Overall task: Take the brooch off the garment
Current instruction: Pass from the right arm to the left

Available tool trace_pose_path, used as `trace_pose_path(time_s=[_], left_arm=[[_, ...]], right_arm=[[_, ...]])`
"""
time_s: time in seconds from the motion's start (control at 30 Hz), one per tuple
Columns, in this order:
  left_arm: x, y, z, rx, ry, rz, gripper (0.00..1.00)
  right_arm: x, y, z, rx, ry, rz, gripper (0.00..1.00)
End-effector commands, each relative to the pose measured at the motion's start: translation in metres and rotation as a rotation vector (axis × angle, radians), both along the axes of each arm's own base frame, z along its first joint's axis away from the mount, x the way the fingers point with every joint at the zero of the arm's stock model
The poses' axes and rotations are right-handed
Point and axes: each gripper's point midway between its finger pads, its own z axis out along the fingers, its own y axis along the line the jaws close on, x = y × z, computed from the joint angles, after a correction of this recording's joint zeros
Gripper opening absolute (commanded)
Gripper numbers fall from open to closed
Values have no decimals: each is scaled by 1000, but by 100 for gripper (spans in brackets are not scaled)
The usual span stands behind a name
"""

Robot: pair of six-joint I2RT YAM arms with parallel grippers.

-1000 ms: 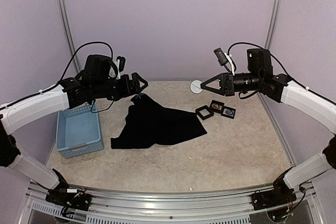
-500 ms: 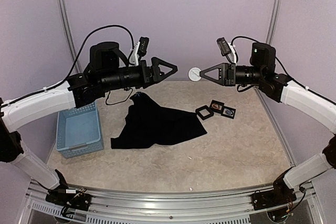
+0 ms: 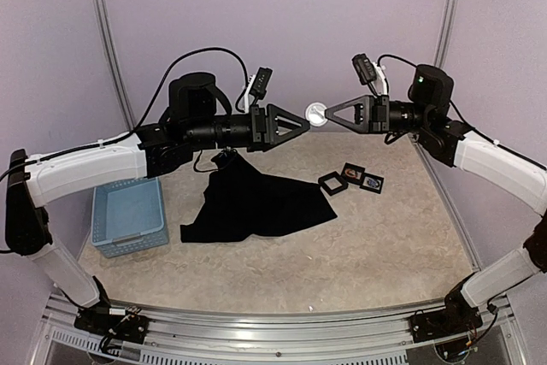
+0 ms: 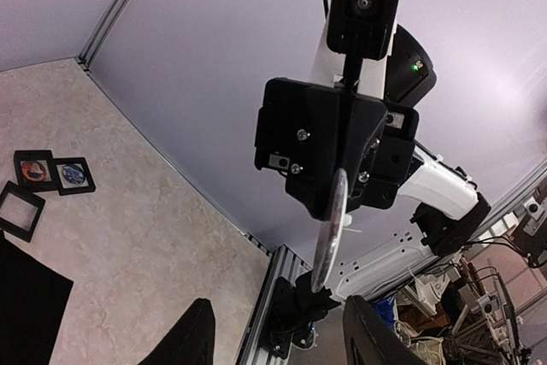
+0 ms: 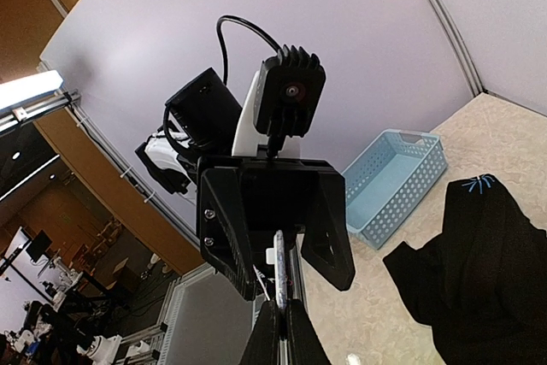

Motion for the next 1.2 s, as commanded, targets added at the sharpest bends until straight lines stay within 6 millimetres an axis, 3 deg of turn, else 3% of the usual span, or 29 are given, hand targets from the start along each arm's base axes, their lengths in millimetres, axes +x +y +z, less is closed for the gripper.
trace_pose_path(time_s=[0.0,0.13,0.47,0.53,0.67,0.83,0.93,1.17], left_arm=[[-6,-5,11,-47,-22,-48,48],[-5,-5,11,-49,-21,-47,43],[-2,-6,7,-41,-6,-36,0],[-1,-6,6,-40,-1,-31,0],[-1,-2,4,-43,10,-29,0],[-5,-1,1,-42,25,-60,0],[-6,0,2,-45,29,-71,0],[-11,-2,1,-44,31,-101,0]], right_arm=[[-6,6,-11,-12,27,50,0],[-8,9,-13,-16,30,65,0],[-15,17,-22,-39,40,107,0],[-17,17,-24,-43,36,110,8],[-21,15,-25,-49,10,120,33],[-28,14,-34,-71,2,159,50],[-29,15,-39,-89,4,168,55],[-21,17,-43,-109,7,136,54]])
